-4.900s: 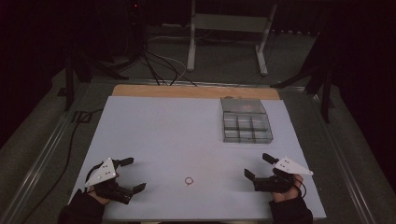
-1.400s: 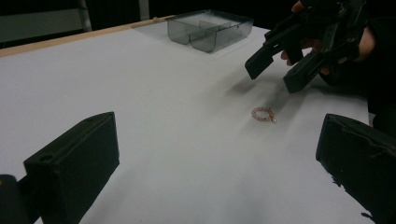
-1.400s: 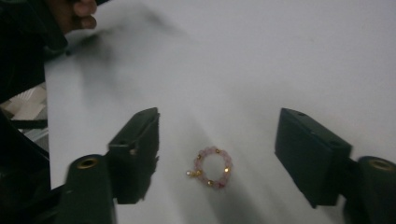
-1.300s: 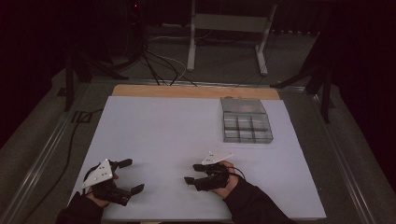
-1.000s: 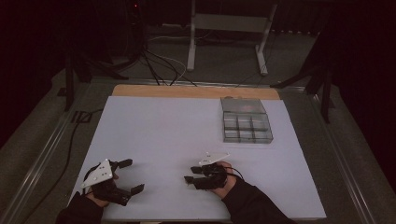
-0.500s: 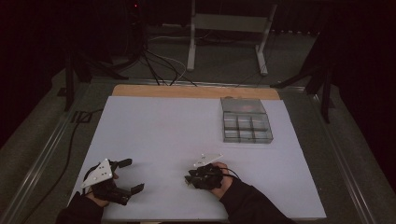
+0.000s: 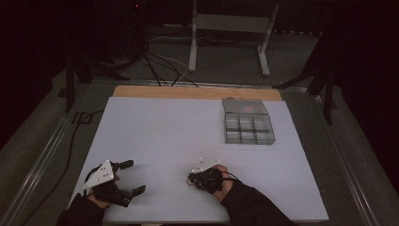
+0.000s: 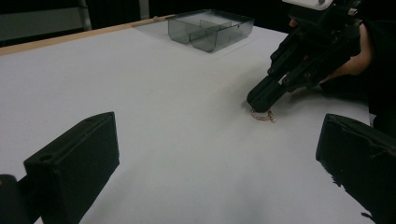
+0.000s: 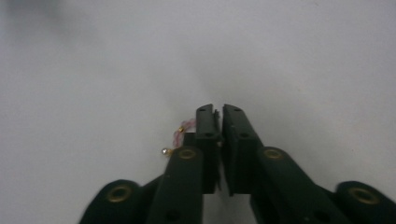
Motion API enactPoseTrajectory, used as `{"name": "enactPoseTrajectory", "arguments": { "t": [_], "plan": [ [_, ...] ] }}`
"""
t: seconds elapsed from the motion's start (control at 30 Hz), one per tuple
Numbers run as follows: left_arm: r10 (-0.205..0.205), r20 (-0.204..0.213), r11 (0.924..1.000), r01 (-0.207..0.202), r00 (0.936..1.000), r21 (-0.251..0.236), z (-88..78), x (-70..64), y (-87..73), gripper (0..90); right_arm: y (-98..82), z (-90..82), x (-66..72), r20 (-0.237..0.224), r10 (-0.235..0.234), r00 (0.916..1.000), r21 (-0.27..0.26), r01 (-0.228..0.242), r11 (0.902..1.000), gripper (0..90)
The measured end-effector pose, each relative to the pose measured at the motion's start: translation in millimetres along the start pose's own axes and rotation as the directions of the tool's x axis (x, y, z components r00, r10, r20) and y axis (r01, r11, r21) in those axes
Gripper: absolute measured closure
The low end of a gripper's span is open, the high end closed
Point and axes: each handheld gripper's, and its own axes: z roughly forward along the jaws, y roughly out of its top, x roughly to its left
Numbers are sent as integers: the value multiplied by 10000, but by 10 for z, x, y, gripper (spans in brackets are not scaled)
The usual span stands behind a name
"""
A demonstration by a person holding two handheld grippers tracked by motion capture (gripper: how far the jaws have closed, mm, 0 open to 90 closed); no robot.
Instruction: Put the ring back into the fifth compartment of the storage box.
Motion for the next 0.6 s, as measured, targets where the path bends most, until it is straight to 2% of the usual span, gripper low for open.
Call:
{"name": "enactPoseTrajectory", "arguments": {
  "t": [0.13,0.27,0.37,0.6],
  "plan": [
    [-22,-10,10000,22,10000,-10,2,0,3,6,10,2,7,37,-43,10000,61,43,10000,868],
    [-16,-27,10000,16,10000,-57,-1,7,-1,6,15,-5,-3,-17,259,9997,73,-259,9996,869],
    [-13,-33,9999,12,10000,-167,-2,6,1,6,27,-30,6,-69,272,9996,63,-272,9996,870],
    [-73,-29,9996,72,10000,-258,-8,13,0,6,94,-171,-34,-84,441,9990,-455,-445,9980,869]
  ]
}}
